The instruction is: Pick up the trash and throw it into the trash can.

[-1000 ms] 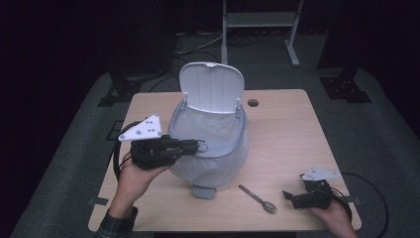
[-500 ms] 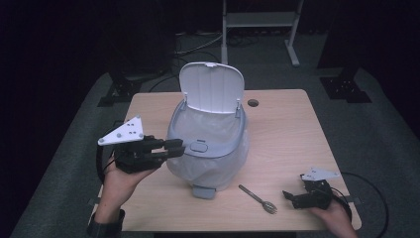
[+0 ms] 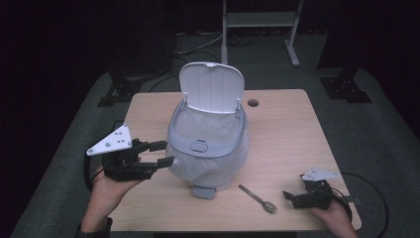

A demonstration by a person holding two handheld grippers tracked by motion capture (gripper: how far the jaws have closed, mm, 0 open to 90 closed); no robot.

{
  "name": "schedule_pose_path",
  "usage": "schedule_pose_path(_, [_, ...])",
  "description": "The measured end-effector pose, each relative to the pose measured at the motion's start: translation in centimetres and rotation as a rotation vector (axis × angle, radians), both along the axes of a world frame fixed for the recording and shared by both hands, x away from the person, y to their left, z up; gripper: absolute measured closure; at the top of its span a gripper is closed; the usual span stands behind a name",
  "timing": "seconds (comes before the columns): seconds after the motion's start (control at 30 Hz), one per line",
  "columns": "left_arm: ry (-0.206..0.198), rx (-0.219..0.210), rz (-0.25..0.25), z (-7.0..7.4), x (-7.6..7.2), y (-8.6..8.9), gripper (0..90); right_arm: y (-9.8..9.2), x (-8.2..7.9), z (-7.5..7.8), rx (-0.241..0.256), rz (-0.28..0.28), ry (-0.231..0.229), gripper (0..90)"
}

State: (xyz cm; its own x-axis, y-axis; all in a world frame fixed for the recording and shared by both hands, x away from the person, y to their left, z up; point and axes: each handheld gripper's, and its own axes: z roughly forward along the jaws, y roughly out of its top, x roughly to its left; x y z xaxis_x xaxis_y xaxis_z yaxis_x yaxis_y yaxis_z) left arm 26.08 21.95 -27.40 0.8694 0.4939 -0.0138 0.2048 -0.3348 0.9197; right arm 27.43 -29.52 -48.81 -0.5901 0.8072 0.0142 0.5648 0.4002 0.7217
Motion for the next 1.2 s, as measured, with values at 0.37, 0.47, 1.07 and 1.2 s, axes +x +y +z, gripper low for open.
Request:
schedule_pose_path(0.37, [0.022,0.042,0.092,-2.1,-0.2,1.2,18.6,0.0,0.0,0.0,0.0,-0.001,0.0,5.7])
schedule_pose_path(0.47, [0.031,0.053,0.118,-2.9,-0.2,1.7,16.6,-0.1,0.0,0.0,0.0,0.002,-0.001,5.7])
schedule_pose_path(1.07, [0.052,0.109,0.232,-7.8,0.1,3.2,0.8,-0.2,-0.1,0.0,0.0,0.006,0.0,5.7])
schedule_pose_path(1.2, [0.063,0.118,0.259,-8.9,0.2,3.3,0.0,-0.2,-0.1,0.0,0.0,0.006,0.0,5.7])
